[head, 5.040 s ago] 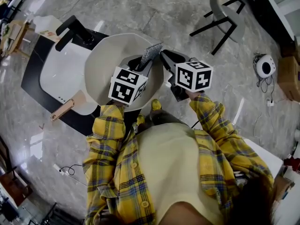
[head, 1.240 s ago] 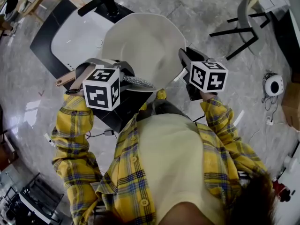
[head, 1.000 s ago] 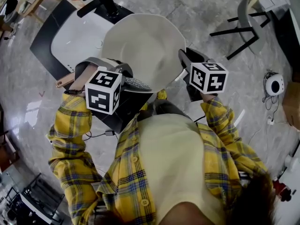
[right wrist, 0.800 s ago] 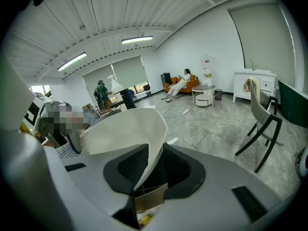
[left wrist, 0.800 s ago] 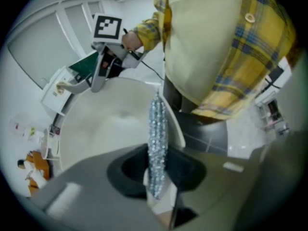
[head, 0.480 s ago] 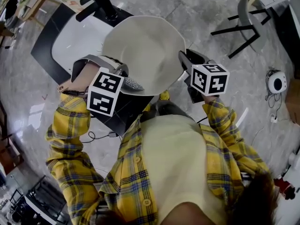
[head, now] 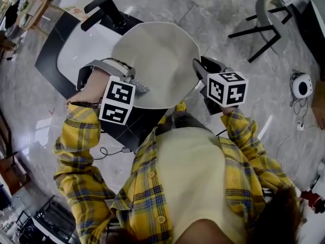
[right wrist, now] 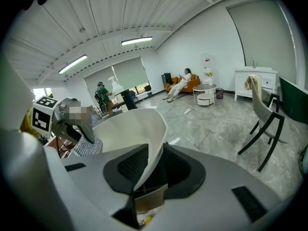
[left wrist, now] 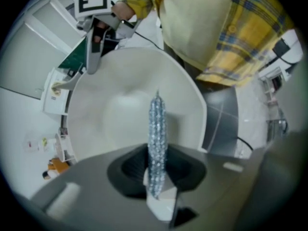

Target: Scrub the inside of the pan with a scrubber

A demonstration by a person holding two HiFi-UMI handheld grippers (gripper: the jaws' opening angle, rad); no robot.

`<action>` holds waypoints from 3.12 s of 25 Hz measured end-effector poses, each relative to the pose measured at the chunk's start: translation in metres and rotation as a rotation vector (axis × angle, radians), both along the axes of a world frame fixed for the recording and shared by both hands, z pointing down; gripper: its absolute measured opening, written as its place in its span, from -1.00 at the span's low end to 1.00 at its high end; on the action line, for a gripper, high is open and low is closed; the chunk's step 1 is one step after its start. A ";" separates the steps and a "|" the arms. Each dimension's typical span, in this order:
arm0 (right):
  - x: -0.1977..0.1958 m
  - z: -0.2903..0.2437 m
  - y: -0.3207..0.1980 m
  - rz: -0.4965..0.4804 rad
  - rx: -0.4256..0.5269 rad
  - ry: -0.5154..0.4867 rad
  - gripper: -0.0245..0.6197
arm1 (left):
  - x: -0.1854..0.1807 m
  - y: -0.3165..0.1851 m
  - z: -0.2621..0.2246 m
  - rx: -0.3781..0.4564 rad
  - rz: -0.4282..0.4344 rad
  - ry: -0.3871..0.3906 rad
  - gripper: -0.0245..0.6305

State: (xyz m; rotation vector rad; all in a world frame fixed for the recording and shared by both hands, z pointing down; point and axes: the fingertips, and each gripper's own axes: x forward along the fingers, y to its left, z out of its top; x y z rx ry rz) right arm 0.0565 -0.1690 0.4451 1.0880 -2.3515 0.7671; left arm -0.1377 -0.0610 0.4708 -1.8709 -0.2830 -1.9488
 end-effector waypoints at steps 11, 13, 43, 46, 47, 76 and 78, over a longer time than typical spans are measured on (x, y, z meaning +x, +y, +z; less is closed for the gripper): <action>0.000 0.000 0.000 -0.006 -0.002 -0.009 -0.72 | 0.002 -0.043 0.007 0.101 -0.093 0.043 -0.67; 0.000 0.000 0.000 -0.008 -0.003 -0.010 -0.72 | 0.003 -0.051 0.008 0.130 -0.092 0.051 -0.67; -0.002 0.002 0.000 -0.020 -0.017 -0.027 -0.71 | 0.047 -0.157 -0.022 0.387 -0.223 0.435 -0.67; -0.002 0.002 -0.001 -0.019 -0.017 -0.028 -0.71 | 0.052 -0.166 -0.031 0.416 -0.265 0.515 -0.67; -0.002 0.001 0.000 -0.018 -0.016 -0.028 -0.71 | 0.052 -0.169 -0.033 0.419 -0.287 0.541 -0.67; -0.002 0.002 -0.002 -0.010 0.002 -0.011 -0.71 | 0.052 -0.138 -0.078 0.446 -0.799 0.875 -0.67; -0.002 0.002 -0.002 -0.010 0.002 -0.011 -0.71 | 0.050 -0.137 -0.063 0.425 -0.845 0.805 -0.67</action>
